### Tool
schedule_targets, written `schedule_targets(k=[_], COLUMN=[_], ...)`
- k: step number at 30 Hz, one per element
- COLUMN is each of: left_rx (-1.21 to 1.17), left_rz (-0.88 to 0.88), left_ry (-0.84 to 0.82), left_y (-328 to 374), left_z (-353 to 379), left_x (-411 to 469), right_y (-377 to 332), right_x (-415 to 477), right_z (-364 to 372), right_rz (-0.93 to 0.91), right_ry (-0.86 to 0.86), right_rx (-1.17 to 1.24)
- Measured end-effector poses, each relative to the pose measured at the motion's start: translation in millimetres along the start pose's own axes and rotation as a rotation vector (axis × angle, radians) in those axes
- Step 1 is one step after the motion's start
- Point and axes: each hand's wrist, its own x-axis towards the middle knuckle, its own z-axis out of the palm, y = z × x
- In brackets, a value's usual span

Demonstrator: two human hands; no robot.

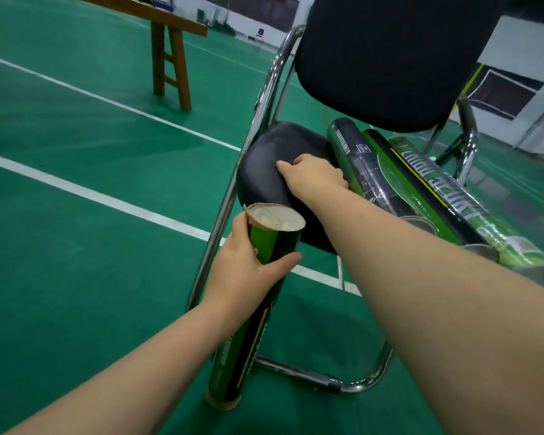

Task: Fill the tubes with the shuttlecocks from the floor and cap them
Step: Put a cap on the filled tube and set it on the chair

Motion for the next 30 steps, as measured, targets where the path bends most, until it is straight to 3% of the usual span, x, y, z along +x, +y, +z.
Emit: schedule_targets(k=[2,8,11,16,20,24,27,30], left_rx=[0.004,-0.031,-0.033,-0.063,-0.073,-0.139,-0.308,-0.515], left_rz=[-0.009,-0.025,-0.037,-0.032,-0.037,-0.066,-0.049,-0.092], left_ry=[-0.008,-0.092,-0.083,-0.103,-0.117,-0.252,-0.336,-0.304], left_y=[1,4,7,4,7,15,24,34], left_z=[-1,-7,-11,-20,-22,-22,-22,-22], left_x=[-4,-33,-53,-87,-101,-106,-102,-95], right_y=[2,7,22,41,46,54,61,64], right_x=[-4,-72,-115,-173,-194,-204,-204,-206], right_z=[-3,-31,-28,-2,0,1,2,8], right_rz=[-0.091,-0.488,-0.429,-0.164,-0.159,-0.22,-0.278,-0.321], right_ry=[0.085,0.179,0.138,0.075,0.129,0.203,0.242,0.299], right_rx=[0.075,0.677,0.924,1.331,1.373,1.259,1.188,1.141])
